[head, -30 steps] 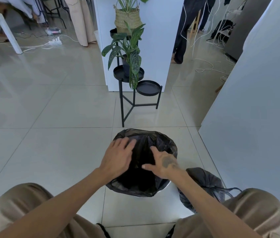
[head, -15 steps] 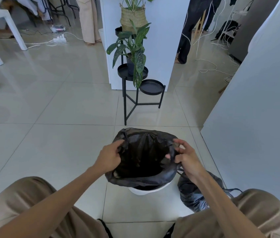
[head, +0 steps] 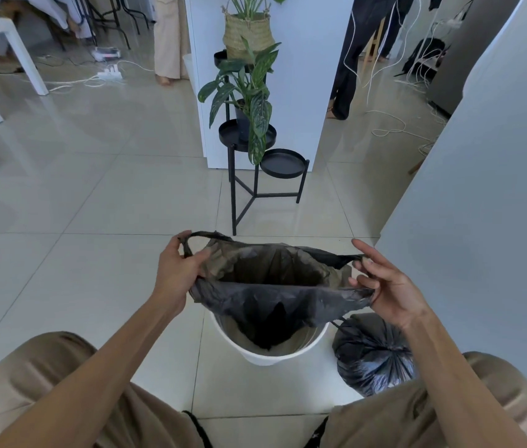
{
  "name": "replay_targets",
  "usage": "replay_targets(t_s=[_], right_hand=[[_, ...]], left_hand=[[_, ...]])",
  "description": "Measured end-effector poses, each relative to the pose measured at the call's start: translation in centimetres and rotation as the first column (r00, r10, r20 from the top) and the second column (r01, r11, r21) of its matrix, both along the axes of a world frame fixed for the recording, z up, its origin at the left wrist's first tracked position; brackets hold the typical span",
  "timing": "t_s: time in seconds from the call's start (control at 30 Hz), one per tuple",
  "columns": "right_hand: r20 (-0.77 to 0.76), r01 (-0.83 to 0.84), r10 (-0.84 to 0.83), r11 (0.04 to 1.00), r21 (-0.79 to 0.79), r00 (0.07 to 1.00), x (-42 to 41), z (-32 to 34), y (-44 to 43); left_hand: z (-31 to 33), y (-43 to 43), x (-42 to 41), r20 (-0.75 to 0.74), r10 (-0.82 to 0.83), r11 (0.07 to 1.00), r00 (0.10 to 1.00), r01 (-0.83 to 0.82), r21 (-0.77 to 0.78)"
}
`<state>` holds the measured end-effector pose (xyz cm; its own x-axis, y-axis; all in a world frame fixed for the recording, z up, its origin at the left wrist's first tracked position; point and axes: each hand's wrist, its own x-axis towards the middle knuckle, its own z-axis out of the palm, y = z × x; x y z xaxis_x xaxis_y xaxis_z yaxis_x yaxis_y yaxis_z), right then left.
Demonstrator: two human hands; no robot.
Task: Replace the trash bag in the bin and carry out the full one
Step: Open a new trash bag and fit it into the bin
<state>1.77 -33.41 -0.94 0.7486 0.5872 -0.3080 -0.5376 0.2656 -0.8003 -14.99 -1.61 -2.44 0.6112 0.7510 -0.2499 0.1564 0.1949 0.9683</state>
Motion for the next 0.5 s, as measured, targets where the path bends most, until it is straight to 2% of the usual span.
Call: replay_targets(t_s=[0.07, 0.1, 0.13, 0.2, 0.23, 0.3, 0.33, 0.37, 0.4, 0.43, 0.47, 0.5], right_hand=[[-0.059, 0.068, -0.063, 0.994, 0.083, 0.996, 0.4, -0.6, -0.4], [-0.05, 0.111, -0.107, 0.991, 0.075, 0.993, 0.4, -0.8, -0.6], [0.001, 0.149, -0.149, 0.989, 0.009, 0.989, 0.5, -1.0, -0.6], [0.229, 0.197, -0.134, 0.94, -0.277, 0.964, 0.4, -0.9, -0.2], [0.364, 0.229, -0.053, 0.858, -0.46, 0.93, 0.3, -0.5, 0.3], [0.535, 0.333, 0.222, 0.575, -0.747, 0.815, 0.1, 1.0, 1.4], [0.553, 0.395, 0.372, 0.421, -0.816, 0.745, 0.0, 1.8, 2.0], [0.566, 0.474, 0.484, 0.311, -0.824, 0.667, -0.4, 2.5, 2.6], [0.605, 0.564, 0.545, 0.266, -0.782, 0.581, -0.8, 3.3, 3.2], [0.673, 0.653, 0.563, 0.283, -0.703, 0.48, -1.5, 4.1, 4.0], [0.75, 0.708, 0.543, 0.354, -0.611, 0.376, -2.2, 4.6, 5.0], [0.8, 0.706, 0.513, 0.439, -0.556, 0.311, -2.9, 4.8, 6.2]], left_hand=[[-0.6, 0.5, -0.3, -0.066, 0.098, 0.995, 0.993, -0.096, 0.026], [-0.9, 0.7, -0.4, -0.094, 0.102, 0.994, 0.99, -0.098, 0.051], [-1.1, 0.8, -0.5, -0.123, 0.085, 0.994, 0.989, -0.075, 0.081], [-1.0, 0.5, -0.7, -0.196, 0.033, 0.986, 0.98, -0.001, 0.166], [-0.9, 0.4, -0.7, -0.234, 0.006, 0.976, 0.972, 0.045, 0.211], [-0.3, 0.2, -0.5, -0.304, -0.049, 0.935, 0.951, 0.151, 0.322], [0.1, 0.1, -0.4, -0.353, -0.069, 0.891, 0.933, 0.217, 0.4], [0.6, -0.2, -0.2, -0.391, -0.069, 0.829, 0.918, 0.271, 0.489], [1.2, -0.6, 0.0, -0.385, -0.056, 0.756, 0.921, 0.292, 0.587], [1.9, -1.2, 0.2, -0.33, -0.039, 0.675, 0.943, 0.269, 0.687], [2.4, -1.9, 0.6, -0.23, -0.042, 0.608, 0.972, 0.207, 0.767], [2.9, -2.8, 1.0, -0.14, -0.069, 0.572, 0.988, 0.154, 0.805]])
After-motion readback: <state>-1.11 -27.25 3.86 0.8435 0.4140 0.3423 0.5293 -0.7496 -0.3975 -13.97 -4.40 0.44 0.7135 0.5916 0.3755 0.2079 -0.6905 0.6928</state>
